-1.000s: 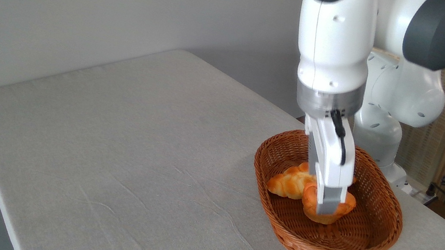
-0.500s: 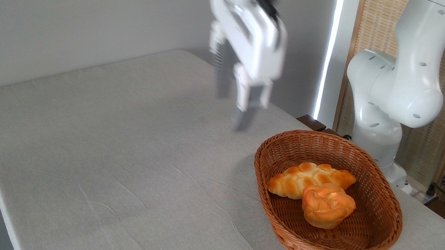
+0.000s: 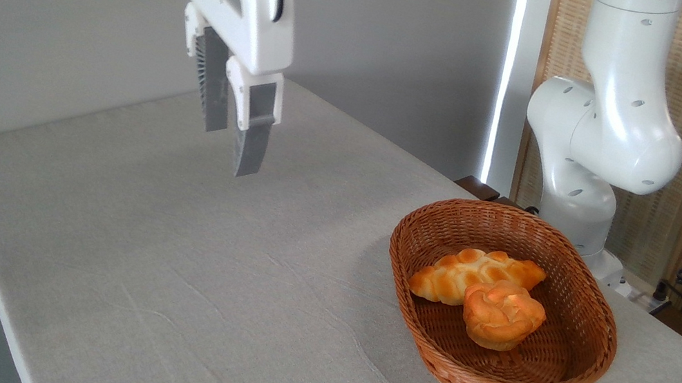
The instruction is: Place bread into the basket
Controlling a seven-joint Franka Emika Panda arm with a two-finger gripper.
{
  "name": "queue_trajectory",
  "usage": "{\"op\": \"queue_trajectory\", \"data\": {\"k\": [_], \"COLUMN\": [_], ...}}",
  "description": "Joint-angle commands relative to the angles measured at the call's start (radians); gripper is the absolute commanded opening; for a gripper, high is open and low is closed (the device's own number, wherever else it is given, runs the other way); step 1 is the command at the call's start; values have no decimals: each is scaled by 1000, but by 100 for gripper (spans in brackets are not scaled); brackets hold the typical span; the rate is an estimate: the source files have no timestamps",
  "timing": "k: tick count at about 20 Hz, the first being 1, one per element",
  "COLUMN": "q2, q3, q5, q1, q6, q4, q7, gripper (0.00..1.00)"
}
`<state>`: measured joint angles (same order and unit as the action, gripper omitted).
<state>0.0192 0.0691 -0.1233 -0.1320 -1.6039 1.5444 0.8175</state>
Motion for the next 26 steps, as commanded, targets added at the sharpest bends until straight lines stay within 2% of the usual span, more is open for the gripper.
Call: {"op": "queue_trajectory", "data": {"k": [1,6,8,9,10,11,22,26], "q2": [16,13,-4,-21,-31,-31,-34,-33], "q3": [-20,-23,-43,-55,-77,-84,-64,-64], "q5": [-12,-6,45,56,56,57,57,60], "q1": [22,37,40,63,84,87,89,91], "q6": [32,26,-10,-34,-39,-36,38,26], "q4": [-36,-26,3,31,48,51,48,45], "q7": [-20,-101,-104,-104,-104,-104,-74,-77], "gripper": [100,100,100,100,100,100,100,100]}}
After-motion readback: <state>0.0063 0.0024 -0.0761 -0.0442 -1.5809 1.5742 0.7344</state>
